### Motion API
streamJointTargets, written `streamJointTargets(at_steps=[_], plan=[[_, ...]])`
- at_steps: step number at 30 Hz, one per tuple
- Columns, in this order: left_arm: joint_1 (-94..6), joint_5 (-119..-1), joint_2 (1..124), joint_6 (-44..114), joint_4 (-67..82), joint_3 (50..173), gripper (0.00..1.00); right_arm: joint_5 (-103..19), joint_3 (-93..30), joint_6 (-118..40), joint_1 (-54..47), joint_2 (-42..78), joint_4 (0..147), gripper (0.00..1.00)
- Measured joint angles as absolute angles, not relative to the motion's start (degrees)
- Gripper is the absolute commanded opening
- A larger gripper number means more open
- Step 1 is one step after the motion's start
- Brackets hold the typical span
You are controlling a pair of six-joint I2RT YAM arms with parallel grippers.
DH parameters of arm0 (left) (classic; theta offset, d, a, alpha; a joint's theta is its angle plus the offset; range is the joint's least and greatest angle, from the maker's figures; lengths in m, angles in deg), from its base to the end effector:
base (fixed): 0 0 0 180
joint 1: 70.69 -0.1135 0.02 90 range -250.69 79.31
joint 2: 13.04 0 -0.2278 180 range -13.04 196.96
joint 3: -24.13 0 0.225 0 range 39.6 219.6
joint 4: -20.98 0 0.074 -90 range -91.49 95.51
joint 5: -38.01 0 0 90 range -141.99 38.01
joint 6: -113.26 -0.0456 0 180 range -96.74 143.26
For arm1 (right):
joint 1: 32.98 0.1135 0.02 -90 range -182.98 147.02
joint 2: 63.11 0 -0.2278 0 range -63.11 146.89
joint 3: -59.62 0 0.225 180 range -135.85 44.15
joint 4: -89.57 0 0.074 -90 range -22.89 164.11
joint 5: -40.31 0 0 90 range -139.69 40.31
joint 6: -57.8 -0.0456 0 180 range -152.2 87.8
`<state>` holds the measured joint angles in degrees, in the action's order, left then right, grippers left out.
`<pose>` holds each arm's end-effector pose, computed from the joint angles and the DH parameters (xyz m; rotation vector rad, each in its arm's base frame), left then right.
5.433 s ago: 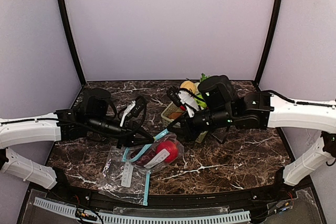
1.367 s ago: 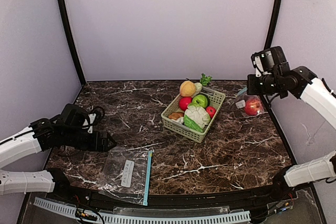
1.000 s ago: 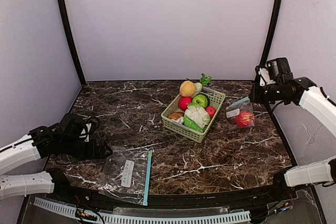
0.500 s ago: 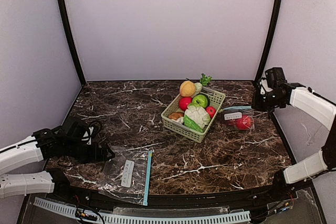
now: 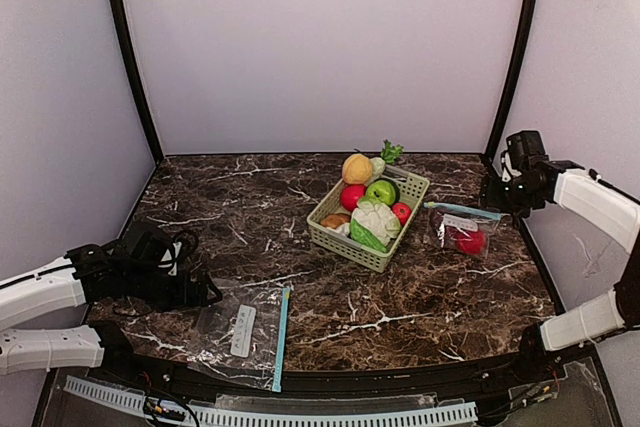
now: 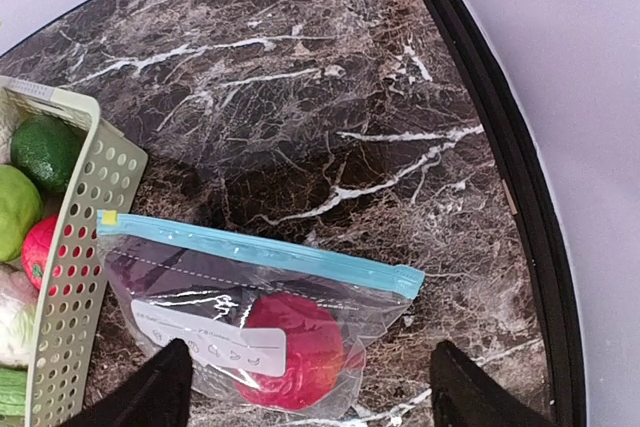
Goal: Place the food in the zip-top bag and seal the zipper
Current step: Pick up the zipper food storage bag at the center of the board.
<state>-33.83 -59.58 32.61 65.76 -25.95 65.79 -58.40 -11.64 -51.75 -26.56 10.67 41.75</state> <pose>0.1247 -0.1010 0.1682 -0.0669 2.6047 -0.7232 0.2563 0.0219 0.2307 0.3448 2.4111 0.0166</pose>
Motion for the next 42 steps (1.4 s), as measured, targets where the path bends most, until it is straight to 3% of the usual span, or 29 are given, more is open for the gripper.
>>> streamJointTargets(at_steps=[5,11,17,19,27,42], plan=[[-33.8,-59.6,33.2,65.7,-25.9,65.8,0.97,-57.0,-11.8,-51.0,-26.6,5.8,41.6,0.9],[-33.8,-59.6,33.9,65.7,-25.8,65.8,0.85,-46.5,-11.8,-50.0,-26.5,-2.3,42.1,0.9],[-33.8,-60.3,34.9,65.9,-24.1,65.1,0.57,-38.8,-11.7,-48.8,-25.8,-3.6,42.6,0.88],[-33.8,-61.0,34.9,66.0,-22.9,64.4,0.43,-37.7,-11.7,-48.6,-25.3,-3.3,42.5,0.88],[-33.8,-64.1,34.9,67.2,-18.2,62.4,0.04,-36.0,-11.8,-49.4,-19.8,-2.1,42.4,0.87],[-33.8,-73.7,29.6,65.9,0.4,62.8,0.01,-30.4,-11.8,-60.5,-1.9,-2.2,48.1,0.86]])
